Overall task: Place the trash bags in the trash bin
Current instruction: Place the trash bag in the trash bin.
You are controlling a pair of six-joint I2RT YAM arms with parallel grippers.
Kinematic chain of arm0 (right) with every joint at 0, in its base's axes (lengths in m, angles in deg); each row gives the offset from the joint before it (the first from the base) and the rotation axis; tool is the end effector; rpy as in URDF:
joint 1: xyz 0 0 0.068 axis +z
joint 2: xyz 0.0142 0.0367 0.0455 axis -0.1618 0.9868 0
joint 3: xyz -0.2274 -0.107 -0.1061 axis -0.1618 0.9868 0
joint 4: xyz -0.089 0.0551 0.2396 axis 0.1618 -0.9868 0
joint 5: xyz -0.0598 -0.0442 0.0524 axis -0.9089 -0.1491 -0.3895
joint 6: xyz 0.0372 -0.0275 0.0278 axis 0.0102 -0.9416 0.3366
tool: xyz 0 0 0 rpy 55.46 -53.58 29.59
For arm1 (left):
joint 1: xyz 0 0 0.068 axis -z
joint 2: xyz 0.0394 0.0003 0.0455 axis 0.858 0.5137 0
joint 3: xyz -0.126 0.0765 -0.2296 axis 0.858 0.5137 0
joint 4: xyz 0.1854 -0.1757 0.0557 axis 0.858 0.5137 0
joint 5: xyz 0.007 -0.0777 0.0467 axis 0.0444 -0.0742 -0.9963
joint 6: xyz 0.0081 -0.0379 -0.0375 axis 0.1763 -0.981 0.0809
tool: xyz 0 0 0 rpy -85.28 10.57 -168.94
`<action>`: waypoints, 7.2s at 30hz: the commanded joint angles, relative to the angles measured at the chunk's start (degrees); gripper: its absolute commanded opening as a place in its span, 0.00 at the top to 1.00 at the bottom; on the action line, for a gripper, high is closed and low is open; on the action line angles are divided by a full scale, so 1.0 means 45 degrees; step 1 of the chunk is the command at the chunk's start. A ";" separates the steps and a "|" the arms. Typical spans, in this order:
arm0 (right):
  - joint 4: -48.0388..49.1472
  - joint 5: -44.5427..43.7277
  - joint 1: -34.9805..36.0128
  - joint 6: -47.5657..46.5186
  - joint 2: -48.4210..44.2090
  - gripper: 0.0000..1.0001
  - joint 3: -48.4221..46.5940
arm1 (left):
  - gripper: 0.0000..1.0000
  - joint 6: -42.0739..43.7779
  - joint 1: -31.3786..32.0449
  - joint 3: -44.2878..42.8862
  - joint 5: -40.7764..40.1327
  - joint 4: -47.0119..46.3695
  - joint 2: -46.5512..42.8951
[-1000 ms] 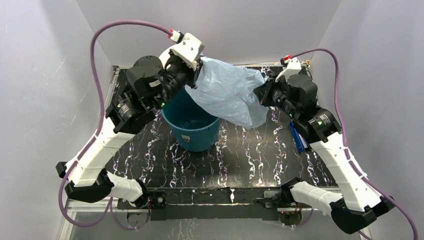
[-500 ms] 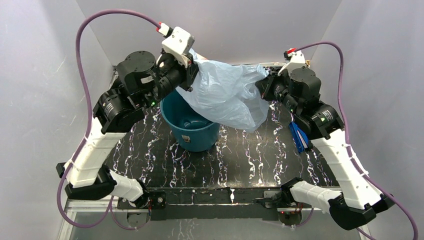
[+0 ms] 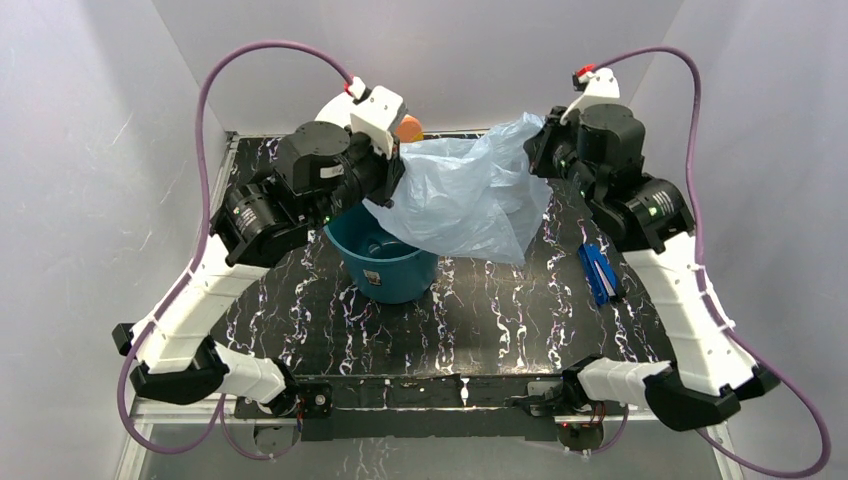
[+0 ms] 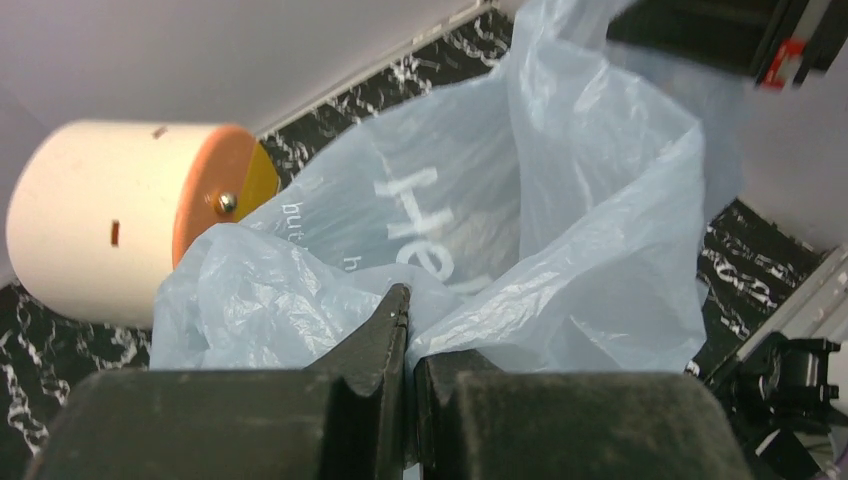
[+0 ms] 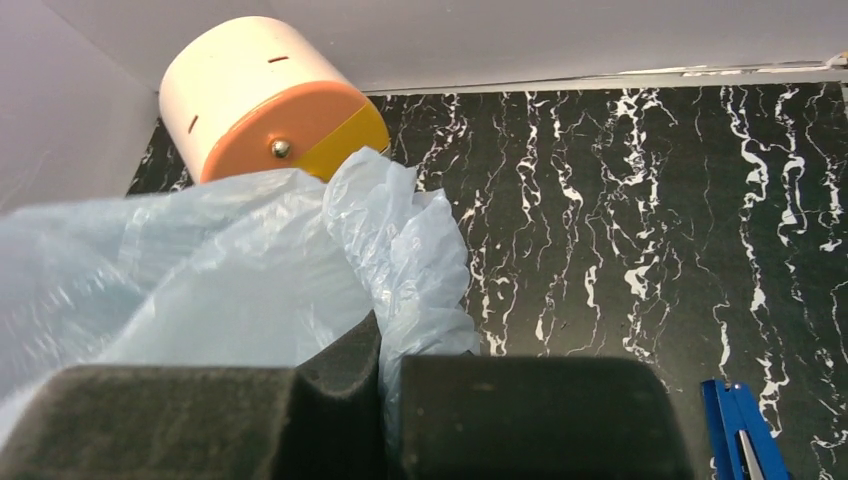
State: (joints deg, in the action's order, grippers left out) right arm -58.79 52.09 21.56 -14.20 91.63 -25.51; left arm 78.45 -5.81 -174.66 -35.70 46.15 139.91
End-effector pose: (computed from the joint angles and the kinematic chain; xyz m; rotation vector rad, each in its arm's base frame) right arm 0.1887 0.1010 0.5048 0.0402 1.7870 0.3866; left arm 0.1569 -0.1947 0.5468 0.5428 1.6167 -0.5126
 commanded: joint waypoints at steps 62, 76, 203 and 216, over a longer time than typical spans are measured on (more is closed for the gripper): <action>0.0728 0.5812 -0.0082 0.0138 0.3360 0.90 -0.3525 | 0.34 0.0193 -0.7015 0.5618 1.1379 -0.0657 -0.3154; 0.1881 0.9480 -0.0071 0.0487 0.3446 0.90 -0.5083 | 0.87 -0.1677 -0.6969 0.8634 1.0009 -0.3501 -0.2280; 0.1795 0.9201 0.2803 0.1665 0.7859 0.97 -0.5914 | 0.26 -0.0852 -0.2406 0.9672 -0.3694 -0.1400 -0.7052; 0.3681 1.1355 0.3998 0.0285 0.7081 1.00 -0.6207 | 0.16 -0.1824 -0.3713 0.9290 -0.3016 -0.1787 -0.6145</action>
State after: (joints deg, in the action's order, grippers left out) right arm -49.50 97.19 39.83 -8.99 129.99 -57.55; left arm 71.74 -19.52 -130.53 -53.95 40.75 113.24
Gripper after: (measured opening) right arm 0.053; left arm 0.812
